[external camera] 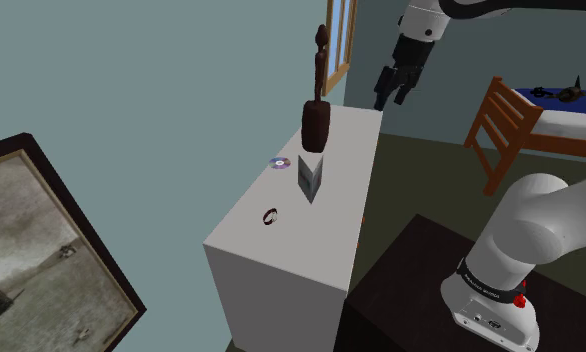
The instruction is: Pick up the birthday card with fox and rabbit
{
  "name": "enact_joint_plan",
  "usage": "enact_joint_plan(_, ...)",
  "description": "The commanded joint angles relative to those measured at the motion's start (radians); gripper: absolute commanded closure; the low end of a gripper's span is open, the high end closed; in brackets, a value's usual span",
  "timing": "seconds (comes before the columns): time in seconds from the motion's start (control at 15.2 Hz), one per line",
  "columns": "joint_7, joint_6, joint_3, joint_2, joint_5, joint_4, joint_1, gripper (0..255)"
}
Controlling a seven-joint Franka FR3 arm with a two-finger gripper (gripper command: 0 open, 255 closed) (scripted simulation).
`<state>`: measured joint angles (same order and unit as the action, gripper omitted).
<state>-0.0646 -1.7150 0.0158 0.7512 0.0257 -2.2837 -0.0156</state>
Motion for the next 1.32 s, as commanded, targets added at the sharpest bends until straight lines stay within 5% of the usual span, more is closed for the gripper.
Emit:
enact_joint_plan(0.0, 0.000, 0.000, 0.000, 0.000, 0.000, 0.000, 0.000, 0)
enact_joint_plan(1.25, 0.053, -0.339, -0.007, -0.677, 0.013, 0.168, 0.030, 0)
